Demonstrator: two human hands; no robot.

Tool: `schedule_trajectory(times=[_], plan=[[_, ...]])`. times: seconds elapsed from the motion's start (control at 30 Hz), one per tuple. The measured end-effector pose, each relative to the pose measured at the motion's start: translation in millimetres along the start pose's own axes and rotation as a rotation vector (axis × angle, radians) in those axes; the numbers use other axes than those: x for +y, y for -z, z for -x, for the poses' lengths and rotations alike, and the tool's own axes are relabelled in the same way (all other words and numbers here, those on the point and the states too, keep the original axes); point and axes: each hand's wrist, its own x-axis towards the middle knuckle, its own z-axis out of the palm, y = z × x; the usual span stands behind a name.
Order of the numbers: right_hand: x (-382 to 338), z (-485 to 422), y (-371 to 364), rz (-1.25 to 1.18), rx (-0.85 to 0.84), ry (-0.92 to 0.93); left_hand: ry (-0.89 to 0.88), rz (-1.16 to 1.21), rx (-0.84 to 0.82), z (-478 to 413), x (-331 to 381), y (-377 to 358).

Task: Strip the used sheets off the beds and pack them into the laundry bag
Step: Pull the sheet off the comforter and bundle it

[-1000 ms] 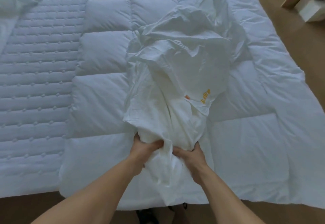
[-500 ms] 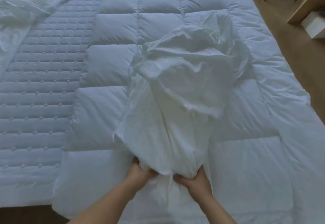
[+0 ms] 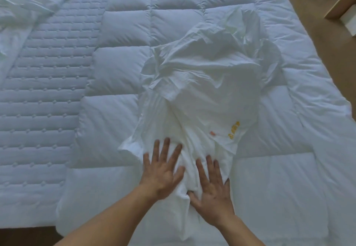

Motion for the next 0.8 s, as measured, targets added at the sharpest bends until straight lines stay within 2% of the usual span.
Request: schedule_trajectory(times=[0.07, 0.13, 0.17, 0.27, 0.3, 0.37, 0.43, 0.5, 0.57, 0.67, 0.8], plan=[[4, 0, 6, 0.031, -0.158, -0.029, 0.034, -0.085, -0.158, -3, -5, -9], [0, -16, 34, 0.001, -0.179, -0.066, 0.044, -0.107, -0.266, -14, -8, -3], [-6, -30, 51, -0.029, -0.066, -0.085, 0.047, -0.11, -0.305, -21, -8, 7], [-25, -88, 99, -0.059, 0.425, -0.123, 0.031, -0.062, -0.389, -46, -7, 32], [-31, -110, 116, -0.076, 0.468, -0.132, 0.023, -0.013, -0.384, -51, -6, 38], [-37, -155, 141, -0.123, 0.358, -0.21, 0.056, 0.153, -0.314, -54, -6, 47], [-33, -196, 157, -0.241, 0.242, -0.373, 0.161, 0.336, -0.207, -56, -8, 53], [-20, -225, 154, -0.384, 0.183, -0.547, 0.273, 0.462, -0.081, -63, -12, 61], [-10, -238, 137, -0.404, 0.145, -0.65, 0.335, 0.553, 0.003, -70, -18, 65], [-3, -246, 110, -0.5, 0.212, -0.662, 0.377, 0.651, -0.03, -71, -21, 65], [-14, -246, 115, -0.671, 0.223, -0.474, 0.349, 0.743, -0.083, -62, -13, 59]])
